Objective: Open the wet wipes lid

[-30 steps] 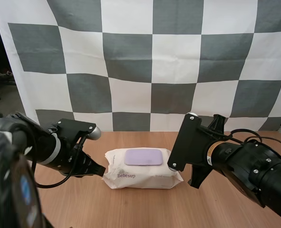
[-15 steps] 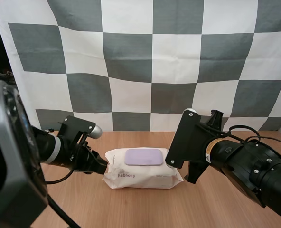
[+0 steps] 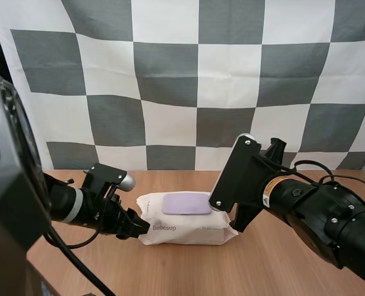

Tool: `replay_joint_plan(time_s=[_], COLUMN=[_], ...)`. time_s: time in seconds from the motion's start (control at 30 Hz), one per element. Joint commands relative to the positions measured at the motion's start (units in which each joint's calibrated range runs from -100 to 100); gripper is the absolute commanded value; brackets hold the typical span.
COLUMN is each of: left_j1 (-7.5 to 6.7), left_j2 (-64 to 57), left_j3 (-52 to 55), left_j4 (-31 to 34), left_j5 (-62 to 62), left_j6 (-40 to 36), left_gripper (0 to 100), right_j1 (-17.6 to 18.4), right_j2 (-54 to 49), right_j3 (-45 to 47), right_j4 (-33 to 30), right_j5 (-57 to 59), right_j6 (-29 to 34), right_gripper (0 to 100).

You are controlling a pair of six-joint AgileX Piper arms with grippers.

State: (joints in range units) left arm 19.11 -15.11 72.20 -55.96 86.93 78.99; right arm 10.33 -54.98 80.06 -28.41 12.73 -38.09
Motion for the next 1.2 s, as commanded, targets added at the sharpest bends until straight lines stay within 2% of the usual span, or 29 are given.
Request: replay_joint_plan(time_s=[0.0, 0.07, 0.13, 0.37, 0.53, 0.67, 1.07, 1.17], left_j1=[-0.01, -0.01, -0.01, -0.01, -0.01, -0.01, -0.01, -1.02], left_j2=[1.9, 3.2, 4.2, 5.6, 5.7, 5.7, 6.4, 9.6], left_j3=[0.1, 0.1, 0.1, 1.6, 3.4, 3.5, 3.9, 3.9], left_j4=[-0.5, -1.7, -2.7, -4.6, -8.6, -9.9, -11.4, -11.4], left_j5=[0.1, 0.1, 0.3, 0.3, -0.6, -4.0, -3.6, -4.2], left_j6=[1.0, 2.1, 3.6, 8.6, 14.1, 14.3, 14.3, 14.3], left_gripper=[71, 71, 71, 71, 72, 75, 75, 75], right_j1=[1.7, 3.8, 5.7, 10.2, 10.6, 10.6, 10.6, 10.6], right_j2=[0.1, 1.1, 3.0, 11.6, 16.6, 18.6, 20.8, 20.8], right_j3=[0.0, 0.0, 0.0, -0.3, -3.3, -5.5, -6.1, -6.3], right_j4=[0.7, 2.1, 3.3, 4.8, 4.8, 5.7, 7.0, 7.0], right_j5=[-0.2, -0.2, -0.2, -1.8, -2.2, -2.2, -2.1, -2.0], right_j6=[-0.1, -0.1, 0.0, 0.0, 0.0, 0.0, 0.0, 0.0], right_gripper=[39, 49, 53, 54, 54, 54, 54, 54])
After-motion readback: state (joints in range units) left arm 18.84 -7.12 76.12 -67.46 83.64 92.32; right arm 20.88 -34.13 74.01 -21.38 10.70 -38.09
